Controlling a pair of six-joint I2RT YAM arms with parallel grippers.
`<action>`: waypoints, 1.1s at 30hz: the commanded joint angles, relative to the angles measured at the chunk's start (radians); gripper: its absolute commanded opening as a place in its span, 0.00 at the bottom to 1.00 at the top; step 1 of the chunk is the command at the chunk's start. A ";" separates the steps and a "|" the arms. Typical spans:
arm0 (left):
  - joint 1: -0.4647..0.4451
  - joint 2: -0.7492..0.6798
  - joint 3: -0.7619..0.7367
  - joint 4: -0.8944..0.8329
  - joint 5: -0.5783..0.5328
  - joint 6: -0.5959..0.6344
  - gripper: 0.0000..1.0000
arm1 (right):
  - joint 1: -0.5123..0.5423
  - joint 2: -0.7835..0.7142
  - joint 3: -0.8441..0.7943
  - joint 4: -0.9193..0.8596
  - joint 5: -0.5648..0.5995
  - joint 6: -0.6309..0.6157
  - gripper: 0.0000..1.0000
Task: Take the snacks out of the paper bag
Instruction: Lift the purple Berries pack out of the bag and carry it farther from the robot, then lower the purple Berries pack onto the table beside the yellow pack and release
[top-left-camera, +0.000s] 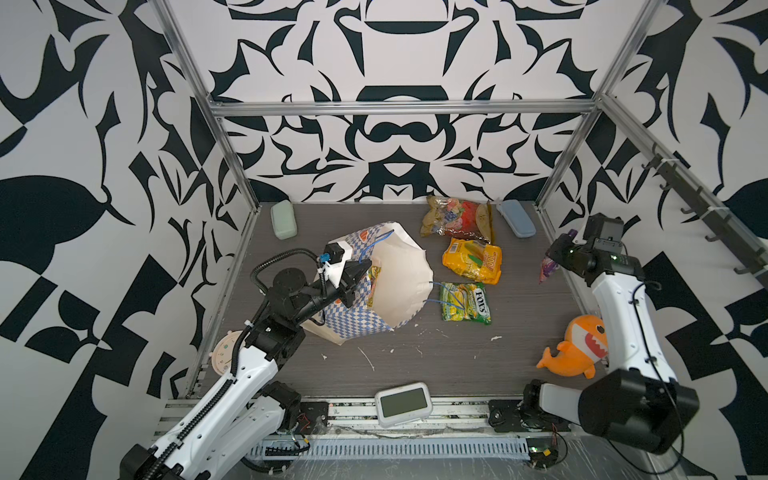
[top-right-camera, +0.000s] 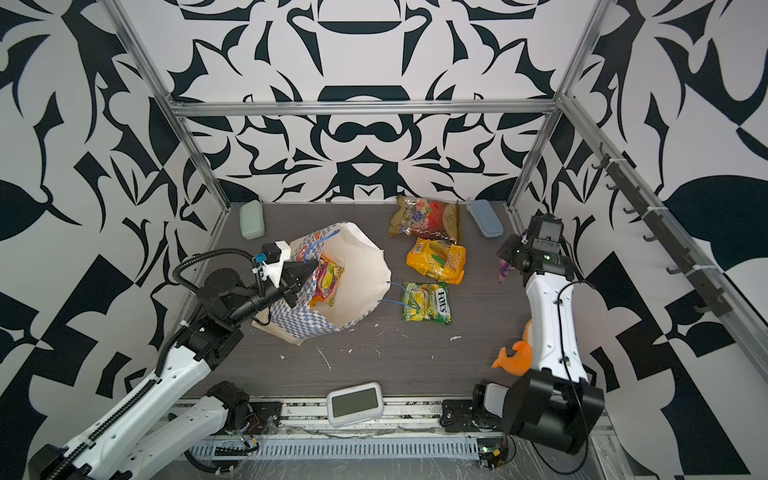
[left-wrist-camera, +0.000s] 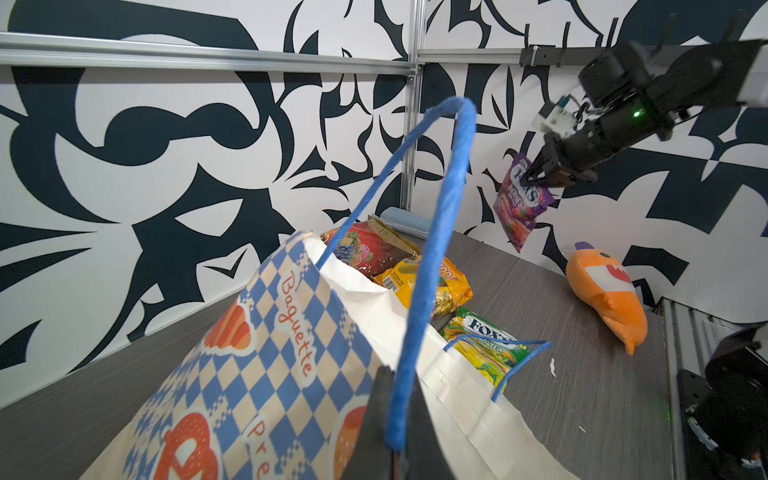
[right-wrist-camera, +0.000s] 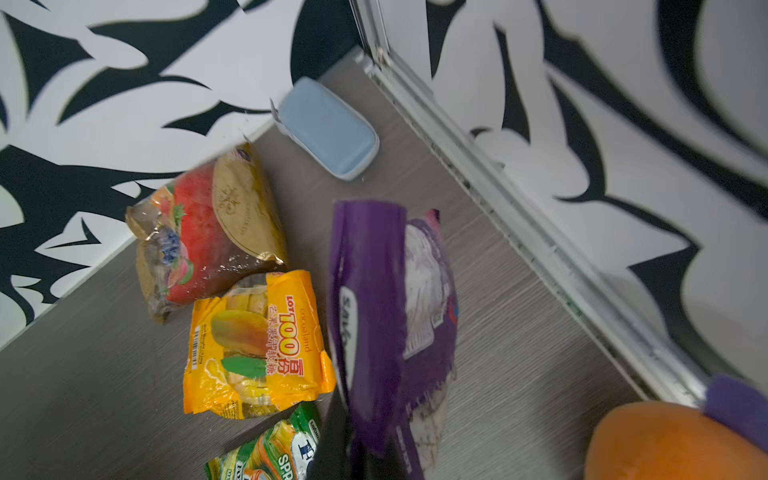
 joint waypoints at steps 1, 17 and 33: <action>0.000 -0.020 -0.008 0.042 0.023 -0.010 0.00 | -0.025 0.020 -0.007 0.231 -0.143 0.111 0.00; -0.001 0.009 0.001 0.075 0.038 -0.016 0.00 | -0.036 0.235 -0.078 0.581 -0.112 0.338 0.00; -0.001 0.041 0.005 0.095 0.054 -0.022 0.00 | -0.033 0.368 -0.124 0.801 -0.141 0.618 0.00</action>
